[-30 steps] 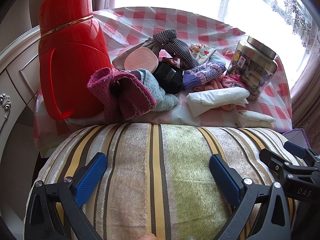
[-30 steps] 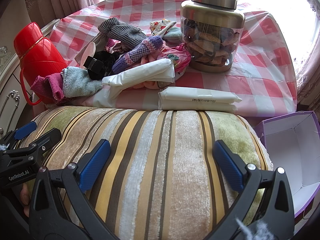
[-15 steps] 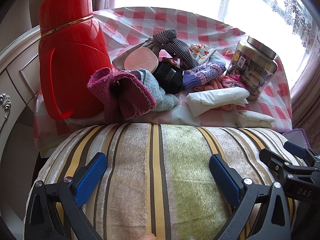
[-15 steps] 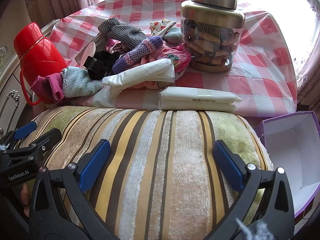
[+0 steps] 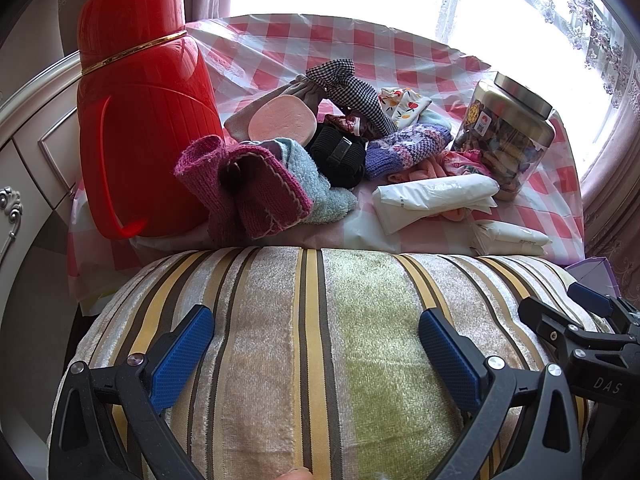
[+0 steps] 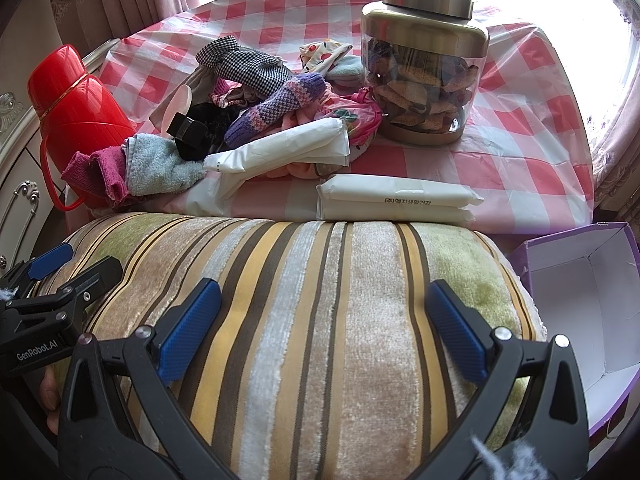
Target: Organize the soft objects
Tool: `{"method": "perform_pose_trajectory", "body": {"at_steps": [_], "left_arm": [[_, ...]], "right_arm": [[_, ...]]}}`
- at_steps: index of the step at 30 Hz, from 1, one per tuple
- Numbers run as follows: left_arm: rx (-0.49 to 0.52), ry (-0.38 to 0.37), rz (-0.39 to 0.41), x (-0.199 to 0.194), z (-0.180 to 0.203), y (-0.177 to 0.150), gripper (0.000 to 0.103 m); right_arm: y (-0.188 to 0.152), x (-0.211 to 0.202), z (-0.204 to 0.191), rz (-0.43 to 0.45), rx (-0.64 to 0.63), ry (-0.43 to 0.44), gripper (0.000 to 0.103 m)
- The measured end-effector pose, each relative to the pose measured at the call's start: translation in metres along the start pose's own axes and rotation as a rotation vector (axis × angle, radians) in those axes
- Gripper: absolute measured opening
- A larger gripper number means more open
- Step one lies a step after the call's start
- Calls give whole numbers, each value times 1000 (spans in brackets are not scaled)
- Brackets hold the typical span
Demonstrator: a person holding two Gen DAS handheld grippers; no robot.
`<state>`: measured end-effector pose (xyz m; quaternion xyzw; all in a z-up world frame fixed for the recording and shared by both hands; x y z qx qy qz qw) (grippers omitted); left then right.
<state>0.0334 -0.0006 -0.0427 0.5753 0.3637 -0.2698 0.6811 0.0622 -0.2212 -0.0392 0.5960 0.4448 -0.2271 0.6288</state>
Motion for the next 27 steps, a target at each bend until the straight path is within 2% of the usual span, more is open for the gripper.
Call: {"method": "perform_pose_trajectory", "body": {"at_steps": [8, 13, 16, 19, 21, 23, 27], "left_arm": [[-16, -12, 2, 1, -3, 1, 103], [-36, -23, 3, 0, -5, 3, 103], [-35, 7, 0, -1, -6, 6, 103], [-89, -14, 41, -7, -15, 17, 103], [-133, -13, 56, -8, -24, 24, 101], [-176, -23, 54, -5, -33, 31, 93], [-209, -11, 87, -8, -39, 43, 91]], "right_arm": [[4, 0, -1, -38, -12, 9, 103], [7, 2, 4, -107, -31, 88, 103], [12, 1, 7, -86, -43, 133, 103], [16, 5, 9, -103, -99, 116, 103], [21, 10, 13, -118, -91, 129, 103], [26, 14, 18, -129, -78, 131, 103], [37, 23, 27, -146, -59, 149, 103]]}}
Point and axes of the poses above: each gripper's, at about its wrist camera, not at the fingertips, and x roughly the way its jaws point, z to its right, y to its top, the point moved 5 cm from there along x, roughly the way its jaws point, and after that the axes turned 1 degree about y, right-handed, at the moved point
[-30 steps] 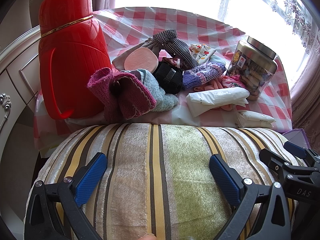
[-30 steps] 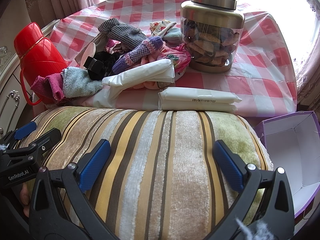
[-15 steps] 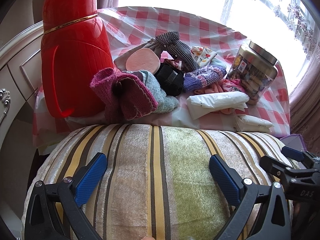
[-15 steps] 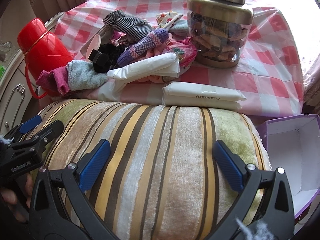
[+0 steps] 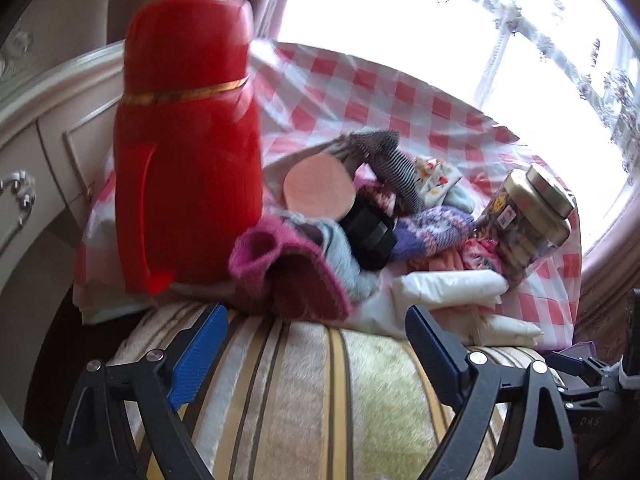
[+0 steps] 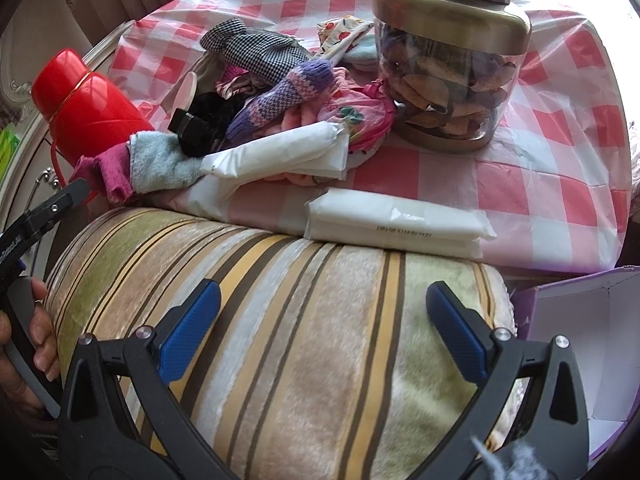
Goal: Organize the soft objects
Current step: 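Grasp a white wrapped pad with the left tool while the right tool grasps another white pad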
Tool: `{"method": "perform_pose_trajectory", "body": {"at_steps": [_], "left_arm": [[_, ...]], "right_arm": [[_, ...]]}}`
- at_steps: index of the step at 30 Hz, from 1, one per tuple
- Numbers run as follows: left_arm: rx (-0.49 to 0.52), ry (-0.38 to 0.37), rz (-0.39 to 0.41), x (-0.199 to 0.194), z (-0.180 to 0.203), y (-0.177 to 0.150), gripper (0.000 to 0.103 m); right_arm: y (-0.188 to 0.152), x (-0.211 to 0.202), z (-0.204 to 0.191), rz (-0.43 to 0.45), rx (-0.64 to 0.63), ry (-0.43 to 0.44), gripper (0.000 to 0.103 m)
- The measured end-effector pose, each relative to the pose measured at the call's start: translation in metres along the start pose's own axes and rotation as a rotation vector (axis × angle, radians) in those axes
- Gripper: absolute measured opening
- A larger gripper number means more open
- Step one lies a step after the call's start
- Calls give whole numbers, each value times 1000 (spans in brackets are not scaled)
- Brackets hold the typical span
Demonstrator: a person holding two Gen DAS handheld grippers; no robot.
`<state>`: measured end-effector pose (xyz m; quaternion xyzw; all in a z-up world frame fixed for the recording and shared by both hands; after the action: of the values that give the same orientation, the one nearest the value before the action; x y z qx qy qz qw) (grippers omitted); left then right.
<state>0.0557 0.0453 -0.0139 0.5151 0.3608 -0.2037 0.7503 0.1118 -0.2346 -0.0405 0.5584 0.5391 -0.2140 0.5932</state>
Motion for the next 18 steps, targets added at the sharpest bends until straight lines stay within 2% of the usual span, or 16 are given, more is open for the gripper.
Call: {"method": "perform_pose_trajectory", "body": {"at_steps": [4, 8, 10, 12, 15, 18], "left_arm": [[82, -11, 67, -8, 21, 13, 90], [198, -74, 87, -6, 53, 23, 90], [286, -122, 40, 4, 75, 21, 89], [378, -155, -37, 21, 96, 16, 86], [477, -161, -122, 46, 117, 11, 82], [561, -139, -150, 64, 135, 13, 82]], "right_arm": [[12, 3, 7, -23, -62, -26, 103], [23, 6, 10, -31, -260, -101, 103], [26, 13, 15, -63, -336, -110, 103], [29, 20, 21, -87, -383, -77, 103], [37, 32, 34, -120, -416, -56, 103], [44, 46, 46, -162, -437, -14, 102]]}}
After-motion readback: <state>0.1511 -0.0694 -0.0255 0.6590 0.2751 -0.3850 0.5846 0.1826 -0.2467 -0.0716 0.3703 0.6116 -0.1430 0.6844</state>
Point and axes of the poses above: each gripper's, at about its wrist camera, not at the fingertips, and x roughly the way its jaws point, z to its right, y to its top, the point moved 5 cm from there along x, roughly the way its jaws point, and after that the axes turned 1 degree about y, right-handed, at the moved point
